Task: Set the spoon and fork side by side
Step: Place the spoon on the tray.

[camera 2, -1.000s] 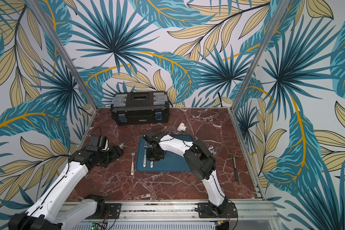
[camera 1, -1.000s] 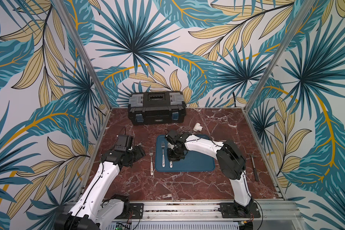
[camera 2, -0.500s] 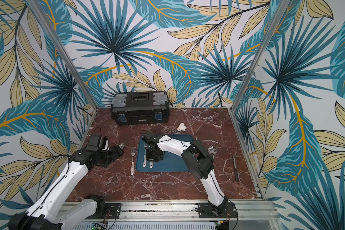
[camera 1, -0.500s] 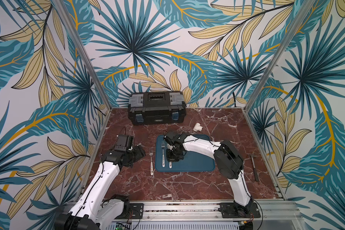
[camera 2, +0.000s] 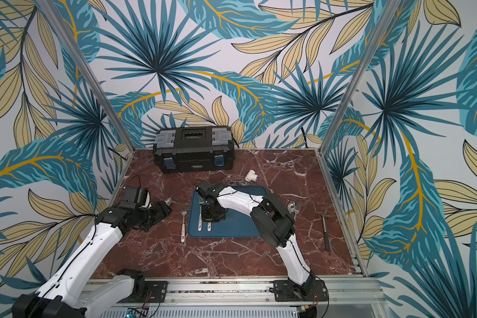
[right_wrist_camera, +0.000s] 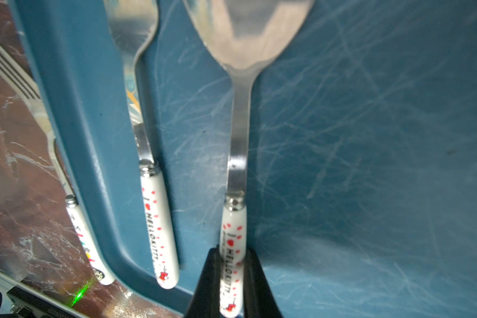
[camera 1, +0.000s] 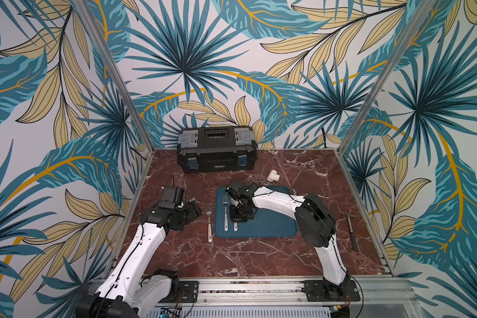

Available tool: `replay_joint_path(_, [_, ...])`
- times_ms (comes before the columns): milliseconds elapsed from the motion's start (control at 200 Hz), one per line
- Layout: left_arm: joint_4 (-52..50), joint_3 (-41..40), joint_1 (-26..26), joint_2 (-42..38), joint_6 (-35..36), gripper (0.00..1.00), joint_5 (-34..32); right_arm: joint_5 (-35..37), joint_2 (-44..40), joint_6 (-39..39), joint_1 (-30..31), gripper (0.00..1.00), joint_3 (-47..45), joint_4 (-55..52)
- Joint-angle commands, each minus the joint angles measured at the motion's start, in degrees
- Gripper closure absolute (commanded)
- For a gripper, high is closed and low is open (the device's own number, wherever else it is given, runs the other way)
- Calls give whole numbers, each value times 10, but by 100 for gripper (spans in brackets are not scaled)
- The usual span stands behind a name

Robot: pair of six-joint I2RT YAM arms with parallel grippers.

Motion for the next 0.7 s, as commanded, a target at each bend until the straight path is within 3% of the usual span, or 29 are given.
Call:
replay_joint_path(0, [10, 11, 1, 0, -1, 23, 2, -4, 15, 6, 3, 87, -4, -2])
replay_joint_path(310, [7, 6, 1, -5, -2, 23, -1, 6, 0, 3, 2, 65, -4, -8])
replay_joint_path(696, [-4, -2, -6, 35, -3, 24, -8, 42, -69, -5, 2, 55, 15, -30])
